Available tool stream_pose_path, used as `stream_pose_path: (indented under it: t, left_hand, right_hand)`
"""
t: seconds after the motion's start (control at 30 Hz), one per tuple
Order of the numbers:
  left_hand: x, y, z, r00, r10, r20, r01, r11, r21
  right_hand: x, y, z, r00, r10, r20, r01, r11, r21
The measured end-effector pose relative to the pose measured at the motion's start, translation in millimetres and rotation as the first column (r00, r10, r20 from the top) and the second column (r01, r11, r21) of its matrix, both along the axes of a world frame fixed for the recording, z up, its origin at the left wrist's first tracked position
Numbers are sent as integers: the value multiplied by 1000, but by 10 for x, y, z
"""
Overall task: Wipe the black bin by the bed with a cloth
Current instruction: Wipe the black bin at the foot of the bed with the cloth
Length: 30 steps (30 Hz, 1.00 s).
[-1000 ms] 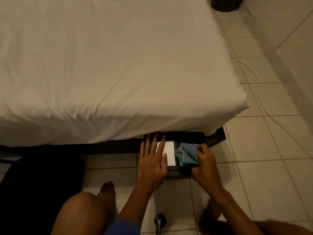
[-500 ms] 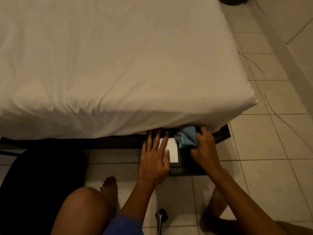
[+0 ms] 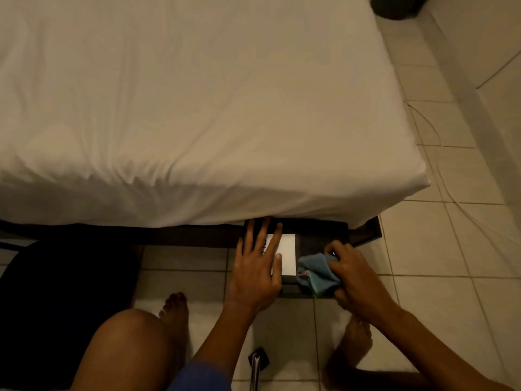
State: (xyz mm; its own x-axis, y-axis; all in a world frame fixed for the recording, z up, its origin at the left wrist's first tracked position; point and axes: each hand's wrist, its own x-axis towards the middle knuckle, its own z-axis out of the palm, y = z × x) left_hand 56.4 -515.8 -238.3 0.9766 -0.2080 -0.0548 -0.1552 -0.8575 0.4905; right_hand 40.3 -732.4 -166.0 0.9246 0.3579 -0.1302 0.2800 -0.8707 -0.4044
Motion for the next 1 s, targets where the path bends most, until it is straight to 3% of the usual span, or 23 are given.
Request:
stream_pose_path:
  t: [0.1, 0.17, 0.33, 0.4, 0.57, 0.7, 0.8, 0.9, 1.0]
  left_hand:
    - [2, 1, -16, 1000, -2, 10, 1, 1000, 16]
    - [-8, 7, -21, 1000, 2, 12, -2, 1000, 22]
    - [-22, 13, -12, 1000, 0, 7, 0, 1000, 16]
    - [-11, 8, -9, 1000, 8, 9, -8, 1000, 10]
    - [-20, 4, 10, 1000, 3, 18, -4, 1000, 20]
    - [-15, 1, -10, 1000, 1, 31, 0, 1000, -4]
    - [-6, -26, -5, 1000, 2, 29, -1, 1000, -21]
    - [14, -16, 3, 1000, -2, 28, 2, 1000, -3]
    - [-11, 0, 12, 1000, -4, 11, 4, 1000, 6]
  right_hand:
    - [423, 156, -42, 992, -87, 93, 92, 995, -48]
    - [552, 226, -76, 986, -155, 66, 158, 987, -42]
    - [-103, 67, -39, 999, -3, -34, 5, 998, 57]
    - [4, 47, -38, 999, 33, -3, -33, 998, 49]
    - [505, 146, -113, 975, -224, 15, 223, 974, 32]
    - [-147, 140, -58, 997, -79, -22, 81, 989, 122]
    - [-64, 92, -46, 999, -40, 4, 39, 992, 119]
    - [377, 94, -157, 982, -176, 65, 172, 983, 56]
    - [250, 114, -245, 959, -281, 34, 276, 956, 97]
